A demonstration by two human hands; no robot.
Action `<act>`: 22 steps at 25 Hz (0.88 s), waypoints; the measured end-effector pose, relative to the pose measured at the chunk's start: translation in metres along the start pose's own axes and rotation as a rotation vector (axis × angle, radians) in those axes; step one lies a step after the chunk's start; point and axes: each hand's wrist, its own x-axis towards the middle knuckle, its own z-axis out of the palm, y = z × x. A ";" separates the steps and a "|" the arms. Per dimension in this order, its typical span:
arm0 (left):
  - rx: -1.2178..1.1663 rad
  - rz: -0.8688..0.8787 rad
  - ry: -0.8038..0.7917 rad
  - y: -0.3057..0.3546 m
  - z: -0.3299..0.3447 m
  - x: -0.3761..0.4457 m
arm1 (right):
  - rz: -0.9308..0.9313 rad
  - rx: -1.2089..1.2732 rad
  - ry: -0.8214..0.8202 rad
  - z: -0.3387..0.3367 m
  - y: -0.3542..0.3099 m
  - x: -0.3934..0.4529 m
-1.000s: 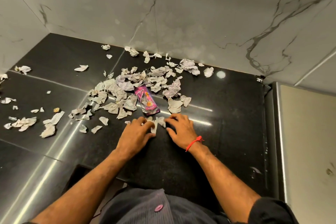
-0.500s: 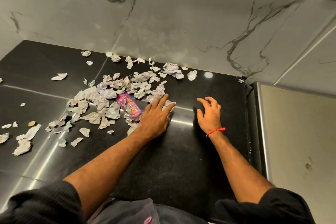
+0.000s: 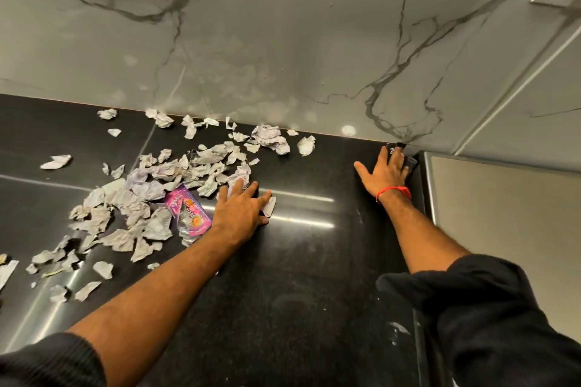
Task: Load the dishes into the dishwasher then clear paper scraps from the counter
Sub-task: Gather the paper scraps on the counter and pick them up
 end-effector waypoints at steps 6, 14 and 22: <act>-0.002 0.002 -0.025 -0.001 -0.001 -0.002 | -0.486 0.025 -0.027 0.050 -0.085 -0.038; -0.034 0.050 0.009 -0.027 0.002 -0.028 | -0.491 0.026 -0.256 0.061 -0.168 -0.029; -0.031 -0.007 0.194 -0.102 0.039 -0.096 | -0.797 0.188 -0.473 0.103 -0.233 -0.144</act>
